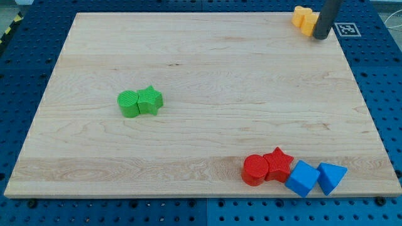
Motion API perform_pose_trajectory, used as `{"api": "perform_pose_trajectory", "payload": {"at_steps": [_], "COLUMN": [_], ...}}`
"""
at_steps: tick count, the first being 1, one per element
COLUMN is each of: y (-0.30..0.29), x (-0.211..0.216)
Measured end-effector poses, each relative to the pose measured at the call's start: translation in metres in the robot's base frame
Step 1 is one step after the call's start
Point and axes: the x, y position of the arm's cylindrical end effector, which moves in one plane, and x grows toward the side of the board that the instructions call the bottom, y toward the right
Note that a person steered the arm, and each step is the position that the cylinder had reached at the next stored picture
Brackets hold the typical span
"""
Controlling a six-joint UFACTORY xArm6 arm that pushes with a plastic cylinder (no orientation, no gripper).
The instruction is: Move your arm to the bottom right
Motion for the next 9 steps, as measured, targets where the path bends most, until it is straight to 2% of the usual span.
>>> {"api": "perform_pose_trajectory", "payload": {"at_steps": [1,4,5,7,9], "y": [0.0,0.014,-0.013,-0.006,0.087], "x": [0.043,0.081,0.081,0.082,0.123]}}
